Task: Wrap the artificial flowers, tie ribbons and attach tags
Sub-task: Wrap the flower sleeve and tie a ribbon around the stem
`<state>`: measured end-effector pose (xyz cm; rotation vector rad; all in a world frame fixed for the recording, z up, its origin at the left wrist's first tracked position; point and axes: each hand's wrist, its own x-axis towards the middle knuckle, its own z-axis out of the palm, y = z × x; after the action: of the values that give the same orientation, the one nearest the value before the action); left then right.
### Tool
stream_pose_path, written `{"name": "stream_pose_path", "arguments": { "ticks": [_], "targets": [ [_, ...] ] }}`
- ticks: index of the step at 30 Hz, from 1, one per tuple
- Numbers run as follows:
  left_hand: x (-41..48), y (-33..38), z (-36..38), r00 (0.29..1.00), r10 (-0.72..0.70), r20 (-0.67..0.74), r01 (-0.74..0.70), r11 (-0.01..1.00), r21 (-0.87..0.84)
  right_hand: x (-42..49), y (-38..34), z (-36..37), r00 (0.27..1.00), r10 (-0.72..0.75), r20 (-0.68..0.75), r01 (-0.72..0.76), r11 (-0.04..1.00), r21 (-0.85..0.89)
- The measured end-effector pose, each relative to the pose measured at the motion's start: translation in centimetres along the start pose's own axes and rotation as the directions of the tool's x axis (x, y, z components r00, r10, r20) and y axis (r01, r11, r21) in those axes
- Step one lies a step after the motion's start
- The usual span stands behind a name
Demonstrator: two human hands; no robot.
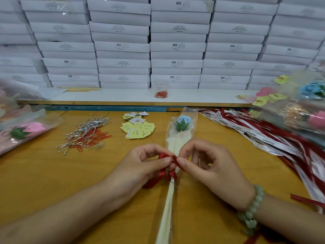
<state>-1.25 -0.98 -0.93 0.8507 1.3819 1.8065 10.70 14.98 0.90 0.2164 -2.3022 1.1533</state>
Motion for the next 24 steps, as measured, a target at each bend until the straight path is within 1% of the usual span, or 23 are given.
{"name": "stream_pose_path", "arguments": {
  "ticks": [4,7,9,11,13,15,19,24],
  "targets": [
    [-0.1,0.1,0.2,0.999,0.026,-0.021,-0.025,0.997,0.068,-0.1,-0.4,0.0,0.996,-0.060,0.064,0.066,0.992,-0.108],
    [-0.2,0.1,0.3,0.999,0.046,-0.023,-0.043,0.993,0.110,0.0,-0.3,0.0,0.998,-0.039,0.056,0.047,0.989,-0.141],
    [-0.3,0.1,0.4,0.998,0.065,-0.017,-0.062,0.988,0.144,0.1,-0.1,0.0,1.000,-0.001,0.027,0.004,0.991,-0.130],
    [-0.4,0.2,0.5,0.996,0.086,-0.013,-0.082,0.981,0.177,0.2,0.0,0.0,0.999,0.047,0.022,-0.045,0.997,-0.067],
    [-0.6,0.2,0.7,0.993,0.119,-0.003,-0.115,0.967,0.227,0.2,0.1,0.1,0.994,0.089,0.055,-0.090,0.996,0.007],
    [-0.6,0.3,0.9,0.986,0.166,0.000,-0.159,0.944,0.288,0.1,0.1,0.2,0.989,0.119,0.086,-0.122,0.992,0.030],
    [-0.7,0.5,1.3,0.967,0.253,0.002,-0.237,0.903,0.359,0.2,0.2,0.2,0.988,0.128,0.084,-0.129,0.992,0.008],
    [-0.8,0.7,1.6,0.955,0.296,0.024,-0.280,0.872,0.401,0.1,0.1,0.4,0.988,0.109,0.110,-0.100,0.992,-0.082]
  ]
}}
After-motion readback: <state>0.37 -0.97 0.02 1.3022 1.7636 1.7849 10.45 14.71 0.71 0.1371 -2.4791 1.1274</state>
